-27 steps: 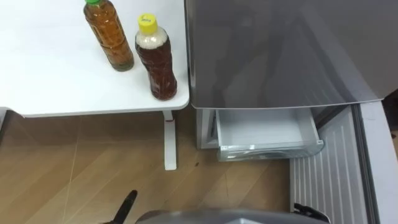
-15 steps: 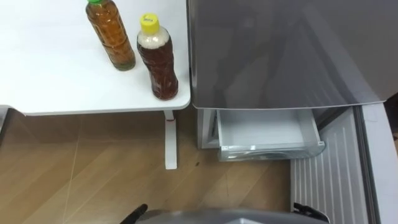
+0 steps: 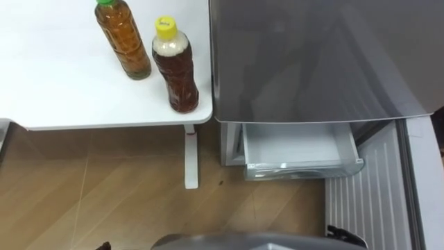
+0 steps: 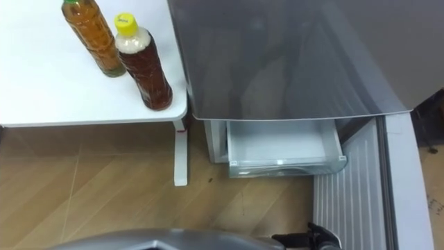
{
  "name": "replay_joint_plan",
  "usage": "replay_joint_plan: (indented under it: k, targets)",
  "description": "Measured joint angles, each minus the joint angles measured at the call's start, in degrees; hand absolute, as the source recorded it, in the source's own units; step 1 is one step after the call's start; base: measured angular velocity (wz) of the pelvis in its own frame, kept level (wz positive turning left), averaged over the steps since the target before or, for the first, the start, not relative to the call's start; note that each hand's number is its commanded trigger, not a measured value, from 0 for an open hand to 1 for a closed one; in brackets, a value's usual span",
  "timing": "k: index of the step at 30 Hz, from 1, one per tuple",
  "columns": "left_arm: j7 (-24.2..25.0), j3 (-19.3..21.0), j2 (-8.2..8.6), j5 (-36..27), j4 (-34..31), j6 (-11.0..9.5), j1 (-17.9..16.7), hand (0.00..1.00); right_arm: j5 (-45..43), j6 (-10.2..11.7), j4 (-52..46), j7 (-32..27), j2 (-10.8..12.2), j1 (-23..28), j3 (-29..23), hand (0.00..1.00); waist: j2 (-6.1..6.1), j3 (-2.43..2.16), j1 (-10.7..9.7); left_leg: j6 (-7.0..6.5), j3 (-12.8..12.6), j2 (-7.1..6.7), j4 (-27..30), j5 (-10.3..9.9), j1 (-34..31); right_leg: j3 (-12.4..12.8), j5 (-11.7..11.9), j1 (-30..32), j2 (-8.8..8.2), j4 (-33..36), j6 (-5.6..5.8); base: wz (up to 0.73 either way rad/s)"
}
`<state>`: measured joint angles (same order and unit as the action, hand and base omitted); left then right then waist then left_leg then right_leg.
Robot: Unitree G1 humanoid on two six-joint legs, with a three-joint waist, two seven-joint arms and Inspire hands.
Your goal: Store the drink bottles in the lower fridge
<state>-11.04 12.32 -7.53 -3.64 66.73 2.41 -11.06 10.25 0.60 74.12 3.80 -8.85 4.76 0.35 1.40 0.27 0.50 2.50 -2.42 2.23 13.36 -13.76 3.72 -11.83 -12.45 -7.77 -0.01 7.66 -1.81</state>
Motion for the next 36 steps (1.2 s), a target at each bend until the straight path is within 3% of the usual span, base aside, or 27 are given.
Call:
replay_joint_plan:
  k: [9, 14, 16, 20, 23, 25, 27, 31, 36]
  targets:
    - [-10.1, 5.5, -0.06, -12.3, -4.1, -3.9, 0.2, 0.0, 0.8, -0.4, 0.0, -0.5, -0.2, 1.0, 0.1, 0.0, -0.28, -0.08, 1.6, -0.22, 0.1, -0.03, -1.5, 0.1, 2.0, -0.8, 0.0, -1.3, -0.08, 0.1, 0.02, 0.02]
    - [-17.1, 9.8, -0.11, -13.8, -9.9, -5.3, -0.7, 0.0, 0.1, -0.5, -0.3, -0.6, -0.3, 1.6, -0.5, 0.0, -0.32, -0.12, 2.8, -0.39, 0.3, -0.15, -1.5, 0.3, 1.9, -0.6, 0.0, -1.2, -0.13, 0.1, 0.02, 0.02]
    - [-19.8, 9.7, -0.09, -13.7, -14.0, -5.8, -1.5, 0.0, -0.2, -0.5, -0.4, -0.6, -0.5, 1.7, -0.4, 0.0, -0.32, -0.17, 3.0, -0.39, 0.7, -0.27, -1.5, 0.3, 1.9, -0.8, 0.0, -1.2, -0.17, 0.1, 0.03, 0.06]
    - [-25.0, 8.8, 0.4, -12.0, -22.9, -9.2, -2.2, 0.0, -1.8, 0.4, -1.2, -0.5, -0.4, 1.6, -0.4, 0.0, -0.63, -0.38, 3.4, -0.43, 1.0, -0.4, -1.4, 0.3, 1.8, -1.1, 0.0, -1.3, -0.22, 0.1, 0.09, 0.04]
    - [-27.8, 6.9, 0.47, -11.6, -30.9, -10.9, -2.6, 0.0, -2.3, 1.2, -1.3, -0.4, -0.4, 1.7, -0.5, 0.0, -0.82, -0.45, 3.3, -0.46, 1.2, -0.5, -1.5, 0.3, 1.8, -1.3, 0.0, -1.4, -0.32, 0.2, 0.11, 0.03]
    - [-29.6, 4.8, 0.41, -10.3, -35.3, -13.1, -2.5, 0.0, -2.2, 1.9, -1.6, -0.3, -0.4, 1.8, -0.4, 0.0, -0.99, -0.5, 3.0, -0.57, 1.2, -0.59, -1.6, 0.4, 1.9, -1.2, 0.0, -1.4, -0.44, 0.4, 0.14, 0.0]
    - [-29.8, 3.0, 0.38, -9.6, -38.3, -14.1, -2.4, 0.0, -2.0, 2.1, -1.9, 0.1, -0.4, 1.9, -0.4, 0.0, -1.12, -0.48, 3.0, -0.62, 1.2, -0.67, -1.6, 0.4, 1.9, -1.2, 0.1, -1.4, -0.53, 0.4, 0.25, -0.02]
    - [-29.8, 1.0, 0.41, -8.7, -46.3, -14.1, -2.5, 0.0, -1.8, 2.5, -2.8, 0.2, 0.0, 2.2, -0.4, 0.0, -0.92, -0.44, 3.0, -0.79, 1.4, -0.86, -1.6, 0.5, 1.9, -1.1, 0.2, -1.2, -0.67, 0.4, 0.46, -0.02]
    - [-28.5, 1.0, -0.85, 1.4, -60.7, -15.8, -2.4, 0.0, -3.1, 3.8, -2.4, 1.0, 0.3, 1.9, -0.5, 0.0, -0.56, -0.46, 2.5, -1.1, 2.2, -1.26, -1.6, 0.7, 1.8, -1.5, 0.3, -1.5, -0.94, 0.2, 0.7, 0.06]
